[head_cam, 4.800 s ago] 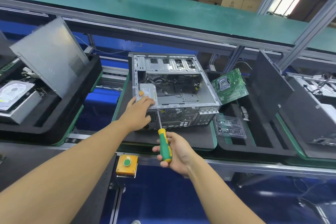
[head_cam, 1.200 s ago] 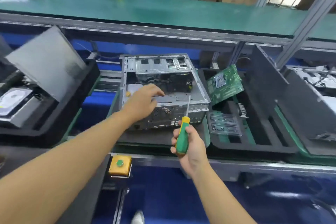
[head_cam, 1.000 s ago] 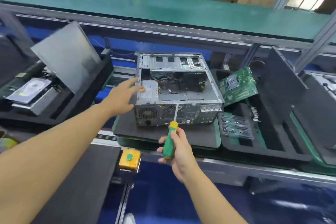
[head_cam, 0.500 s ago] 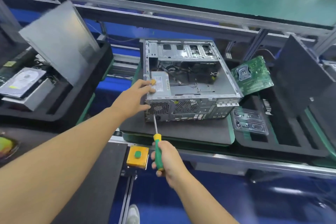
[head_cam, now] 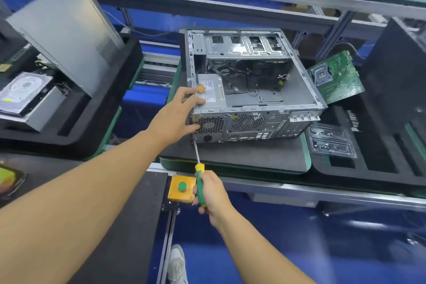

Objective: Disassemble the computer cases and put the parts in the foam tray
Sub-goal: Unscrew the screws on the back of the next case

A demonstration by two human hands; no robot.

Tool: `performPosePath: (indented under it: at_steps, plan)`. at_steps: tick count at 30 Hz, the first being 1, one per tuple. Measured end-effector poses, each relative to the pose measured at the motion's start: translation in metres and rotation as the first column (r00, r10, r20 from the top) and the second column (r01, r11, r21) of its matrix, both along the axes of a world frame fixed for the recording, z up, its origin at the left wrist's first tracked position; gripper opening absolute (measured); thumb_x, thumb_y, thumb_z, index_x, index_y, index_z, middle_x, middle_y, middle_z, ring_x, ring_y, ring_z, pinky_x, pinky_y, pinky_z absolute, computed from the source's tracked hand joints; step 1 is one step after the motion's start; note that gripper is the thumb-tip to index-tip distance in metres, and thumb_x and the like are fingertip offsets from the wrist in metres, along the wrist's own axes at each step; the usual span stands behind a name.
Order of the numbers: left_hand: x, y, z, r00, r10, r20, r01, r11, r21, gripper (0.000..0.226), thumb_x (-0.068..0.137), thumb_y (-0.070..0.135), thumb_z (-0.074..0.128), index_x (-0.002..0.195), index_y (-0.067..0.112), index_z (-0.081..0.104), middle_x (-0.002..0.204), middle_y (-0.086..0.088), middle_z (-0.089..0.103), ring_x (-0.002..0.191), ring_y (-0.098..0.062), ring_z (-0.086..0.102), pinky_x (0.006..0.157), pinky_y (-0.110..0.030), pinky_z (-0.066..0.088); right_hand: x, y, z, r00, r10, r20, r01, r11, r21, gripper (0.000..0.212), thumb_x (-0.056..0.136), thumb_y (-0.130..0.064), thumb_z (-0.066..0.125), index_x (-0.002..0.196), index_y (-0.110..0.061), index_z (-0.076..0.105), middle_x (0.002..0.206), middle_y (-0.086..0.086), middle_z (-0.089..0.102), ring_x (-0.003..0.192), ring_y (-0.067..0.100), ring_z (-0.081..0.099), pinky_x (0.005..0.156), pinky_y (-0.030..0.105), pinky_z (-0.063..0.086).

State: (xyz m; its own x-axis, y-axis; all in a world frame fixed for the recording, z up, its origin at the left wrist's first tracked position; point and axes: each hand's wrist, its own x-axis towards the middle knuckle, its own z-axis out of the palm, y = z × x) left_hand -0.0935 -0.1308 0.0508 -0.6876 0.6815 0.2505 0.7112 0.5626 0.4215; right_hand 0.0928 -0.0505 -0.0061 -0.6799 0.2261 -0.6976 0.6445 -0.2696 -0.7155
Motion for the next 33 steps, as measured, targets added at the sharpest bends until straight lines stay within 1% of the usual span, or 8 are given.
performPosePath:
  at_steps: [5, 17, 20, 22, 24, 30, 32, 33]
  plan:
    - [0.0, 0.0, -0.002, 1.0, 0.007, 0.008, -0.007, 1.0, 0.013, 0.057, 0.078, 0.023, 0.083, 0.126, 0.024, 0.052, 0.149, 0.004, 0.026, 0.12, -0.018, 0.053, 0.077, -0.036, 0.055, 0.002, 0.001, -0.006, 1.0, -0.029, -0.005, 0.029, 1.0, -0.007, 0.024, 0.1, -0.034, 0.038, 0.105, -0.025, 0.06, 0.078, 0.002, 0.056, 0.053, 0.012, 0.046, 0.043, 0.022, 0.029]
    - [-0.001, 0.0, -0.003, 1.0, 0.013, 0.02, -0.013, 1.0, 0.018, 0.06, 0.077, 0.023, 0.084, 0.127, 0.025, 0.051, 0.148, 0.005, 0.025, 0.121, -0.017, 0.052, 0.083, -0.035, 0.054, 0.001, 0.002, -0.008, 0.999, -0.048, 0.013, 0.048, 0.997, -0.064, 0.025, 0.101, -0.034, 0.037, 0.107, -0.025, 0.06, 0.081, 0.004, 0.056, 0.052, 0.011, 0.047, 0.043, 0.022, 0.03]
    - [-0.001, 0.0, -0.003, 1.0, 0.014, 0.018, -0.014, 1.0, 0.018, 0.06, 0.077, 0.023, 0.084, 0.127, 0.025, 0.051, 0.148, 0.005, 0.025, 0.115, -0.013, 0.052, 0.078, -0.031, 0.052, 0.001, 0.002, -0.009, 0.998, -0.052, 0.021, 0.054, 0.995, -0.084, 0.026, 0.1, -0.033, 0.037, 0.109, -0.024, 0.06, 0.081, 0.003, 0.055, 0.053, 0.012, 0.047, 0.043, 0.022, 0.031]
    - [-0.001, 0.0, -0.003, 1.0, 0.019, 0.016, -0.019, 1.0, 0.013, 0.06, 0.077, 0.023, 0.084, 0.127, 0.026, 0.051, 0.148, 0.006, 0.025, 0.107, -0.007, 0.048, 0.075, -0.028, 0.048, 0.0, 0.002, -0.01, 0.998, -0.051, 0.029, 0.054, 0.995, -0.089, 0.027, 0.099, -0.033, 0.037, 0.111, -0.023, 0.06, 0.082, 0.004, 0.055, 0.054, 0.012, 0.047, 0.043, 0.023, 0.031]
    - [-0.001, 0.0, -0.004, 1.0, 0.021, 0.018, -0.021, 1.0, 0.01, 0.06, 0.077, 0.023, 0.084, 0.127, 0.026, 0.051, 0.148, 0.006, 0.025, 0.104, -0.003, 0.043, 0.075, -0.027, 0.048, 0.0, 0.002, -0.01, 0.998, -0.054, 0.039, 0.057, 0.995, -0.087, 0.027, 0.099, -0.033, 0.037, 0.111, -0.023, 0.06, 0.083, 0.004, 0.055, 0.055, 0.013, 0.047, 0.043, 0.022, 0.031]
    - [-0.001, 0.0, -0.004, 1.0, 0.023, 0.019, -0.023, 1.0, 0.011, 0.061, 0.077, 0.023, 0.085, 0.127, 0.026, 0.051, 0.148, 0.005, 0.025, 0.104, -0.009, 0.049, 0.076, -0.027, 0.048, -0.001, 0.001, -0.012, 0.994, -0.092, 0.052, 0.097, 0.991, -0.095, 0.029, 0.099, -0.034, 0.039, 0.11, -0.024, 0.064, 0.08, 0.003, 0.056, 0.052, 0.012, 0.045, 0.041, 0.022, 0.027]
    - [0.0, 0.0, -0.004, 1.0, 0.022, 0.019, -0.022, 1.0, 0.016, 0.06, 0.077, 0.023, 0.084, 0.127, 0.025, 0.052, 0.148, 0.004, 0.026, 0.103, -0.009, 0.05, 0.075, -0.026, 0.048, 0.001, 0.006, -0.016, 0.99, -0.137, 0.041, 0.142, 0.975, -0.173, 0.033, 0.1, -0.034, 0.04, 0.112, -0.022, 0.067, 0.074, 0.001, 0.056, 0.051, 0.011, 0.043, 0.04, 0.022, 0.023]
    - [0.0, 0.0, -0.004, 1.0, 0.021, 0.018, -0.021, 1.0, 0.018, 0.06, 0.077, 0.023, 0.084, 0.128, 0.025, 0.052, 0.148, 0.004, 0.026, 0.102, -0.008, 0.049, 0.074, -0.026, 0.047, 0.002, 0.009, -0.019, 0.987, -0.156, 0.035, 0.16, 0.952, -0.261, 0.034, 0.101, -0.034, 0.04, 0.114, -0.018, 0.067, 0.072, 0.001, 0.056, 0.05, 0.011, 0.041, 0.039, 0.021, 0.021]
